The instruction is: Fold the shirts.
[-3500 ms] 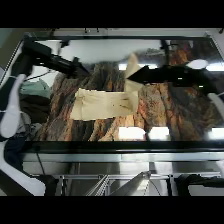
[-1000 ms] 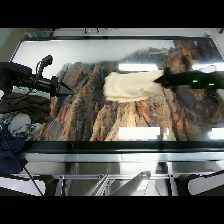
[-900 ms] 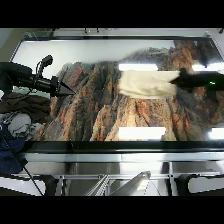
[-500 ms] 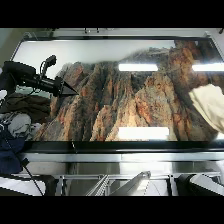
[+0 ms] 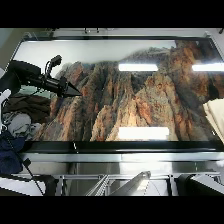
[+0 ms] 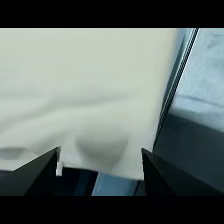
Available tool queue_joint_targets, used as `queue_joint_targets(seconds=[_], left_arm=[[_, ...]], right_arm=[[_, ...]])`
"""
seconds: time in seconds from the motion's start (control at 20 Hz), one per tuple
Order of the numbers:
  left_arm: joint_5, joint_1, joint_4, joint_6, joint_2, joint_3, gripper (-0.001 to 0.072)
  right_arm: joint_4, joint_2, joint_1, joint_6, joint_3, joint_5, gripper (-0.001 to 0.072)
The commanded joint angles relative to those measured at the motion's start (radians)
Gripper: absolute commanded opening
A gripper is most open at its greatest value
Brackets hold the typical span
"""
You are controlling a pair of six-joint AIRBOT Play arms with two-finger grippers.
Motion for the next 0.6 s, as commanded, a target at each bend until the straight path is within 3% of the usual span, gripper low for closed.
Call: queue_joint_targets(seconds=[0.0, 0.05, 0.1, 0.15, 0.2, 0.35, 0.55], left_arm=[[-0.004, 0.008, 0.000, -0.027, 0.000, 0.001, 0.0013], [-0.004, 0.016, -0.002, -0.034, 0.000, 0.001, 0.0012], [-0.005, 0.016, -0.001, -0.033, 0.002, 0.001, -0.0003], [-0.006, 0.017, -0.002, -0.033, 0.006, 0.001, -0.0005], [-0.007, 0.017, 0.002, -0.032, 0.013, 0.001, -0.0005], [-0.049, 0.011, 0.002, -0.028, 0.077, -0.011, -0.0006], [-0.159, 0.004, 0.004, -0.019, 0.303, -0.199, 0.0006]], right_arm=[[0.010, 0.049, 0.000, 0.004, 0.081, 0.289, 0.0566], [0.037, 0.077, 0.018, -0.001, 0.090, 0.318, 0.0494], [0.087, 0.101, 0.053, -0.018, 0.088, 0.326, 0.0262], [0.164, 0.126, 0.119, -0.048, 0.088, 0.326, 0.0080], [0.231, 0.148, 0.213, -0.055, 0.089, 0.313, 0.0021], [0.340, 0.187, 0.626, -0.047, 0.104, 0.189, 0.0021], [0.339, 0.220, 1.067, -0.013, 0.109, 0.019, 0.0018]])
